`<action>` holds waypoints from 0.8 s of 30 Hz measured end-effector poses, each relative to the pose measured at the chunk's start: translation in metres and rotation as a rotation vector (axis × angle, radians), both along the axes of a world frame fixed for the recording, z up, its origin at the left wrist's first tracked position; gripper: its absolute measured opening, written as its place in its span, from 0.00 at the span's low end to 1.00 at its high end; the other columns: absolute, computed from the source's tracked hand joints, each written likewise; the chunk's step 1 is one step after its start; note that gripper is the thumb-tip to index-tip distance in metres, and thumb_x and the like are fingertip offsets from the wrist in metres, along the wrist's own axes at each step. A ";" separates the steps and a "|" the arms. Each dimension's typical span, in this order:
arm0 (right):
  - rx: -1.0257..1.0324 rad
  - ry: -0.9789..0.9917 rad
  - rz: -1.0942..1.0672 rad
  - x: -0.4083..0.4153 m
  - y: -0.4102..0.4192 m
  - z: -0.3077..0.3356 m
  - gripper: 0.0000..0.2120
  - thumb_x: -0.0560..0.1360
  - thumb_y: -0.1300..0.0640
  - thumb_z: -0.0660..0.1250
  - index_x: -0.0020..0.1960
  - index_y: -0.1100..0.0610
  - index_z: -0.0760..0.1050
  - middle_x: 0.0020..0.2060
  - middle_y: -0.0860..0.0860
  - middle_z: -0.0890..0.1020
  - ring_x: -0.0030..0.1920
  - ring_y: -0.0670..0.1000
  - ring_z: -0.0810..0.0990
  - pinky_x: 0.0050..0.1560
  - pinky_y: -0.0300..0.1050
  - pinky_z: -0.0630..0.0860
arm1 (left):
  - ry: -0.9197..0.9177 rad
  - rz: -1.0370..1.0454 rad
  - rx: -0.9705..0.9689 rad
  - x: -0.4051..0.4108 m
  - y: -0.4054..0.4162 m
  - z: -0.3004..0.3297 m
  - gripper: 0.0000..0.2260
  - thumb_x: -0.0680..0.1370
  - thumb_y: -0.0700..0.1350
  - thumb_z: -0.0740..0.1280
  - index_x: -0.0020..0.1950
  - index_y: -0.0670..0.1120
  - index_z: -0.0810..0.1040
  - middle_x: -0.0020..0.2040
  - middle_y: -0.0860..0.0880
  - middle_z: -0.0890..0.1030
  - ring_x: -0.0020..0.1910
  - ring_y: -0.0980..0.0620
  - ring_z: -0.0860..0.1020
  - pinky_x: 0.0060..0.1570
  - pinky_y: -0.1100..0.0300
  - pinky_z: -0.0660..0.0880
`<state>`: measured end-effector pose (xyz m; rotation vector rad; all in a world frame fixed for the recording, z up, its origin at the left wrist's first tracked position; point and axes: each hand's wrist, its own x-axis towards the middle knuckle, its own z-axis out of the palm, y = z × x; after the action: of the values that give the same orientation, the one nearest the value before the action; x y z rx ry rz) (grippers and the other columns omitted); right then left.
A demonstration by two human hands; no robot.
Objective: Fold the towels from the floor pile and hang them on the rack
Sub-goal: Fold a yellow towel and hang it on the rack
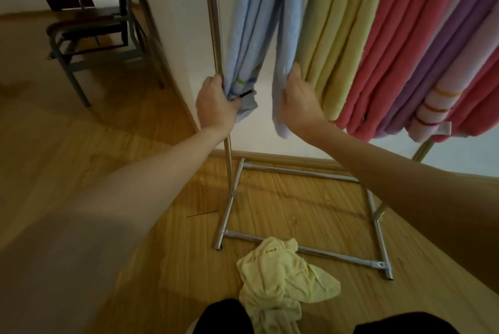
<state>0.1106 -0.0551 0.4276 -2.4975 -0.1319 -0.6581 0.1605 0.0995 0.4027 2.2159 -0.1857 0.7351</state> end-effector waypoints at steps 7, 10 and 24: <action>-0.034 0.037 0.078 0.005 -0.030 -0.019 0.16 0.79 0.64 0.56 0.64 0.70 0.62 0.48 0.64 0.79 0.45 0.62 0.78 0.40 0.48 0.69 | 0.045 -0.100 -0.016 -0.007 -0.030 -0.025 0.13 0.71 0.45 0.73 0.51 0.43 0.74 0.47 0.48 0.78 0.44 0.53 0.76 0.40 0.71 0.71; -0.053 0.044 0.083 0.000 -0.040 -0.047 0.15 0.76 0.64 0.58 0.62 0.68 0.64 0.46 0.64 0.80 0.44 0.64 0.79 0.42 0.57 0.76 | 0.078 -0.121 0.045 -0.022 -0.031 -0.059 0.10 0.72 0.45 0.71 0.49 0.44 0.74 0.45 0.49 0.76 0.40 0.55 0.72 0.35 0.72 0.65; -0.179 0.896 0.146 -0.075 -0.074 -0.321 0.26 0.76 0.65 0.58 0.73 0.57 0.57 0.67 0.57 0.69 0.61 0.59 0.73 0.55 0.53 0.73 | 0.884 -0.218 0.506 -0.078 -0.002 -0.324 0.11 0.75 0.41 0.66 0.57 0.43 0.75 0.60 0.44 0.73 0.60 0.44 0.74 0.57 0.52 0.73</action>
<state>0.0360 -0.1288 0.1070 -2.6703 -0.0334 0.5751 0.0822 0.0976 0.0788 2.7141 -0.1676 -0.4930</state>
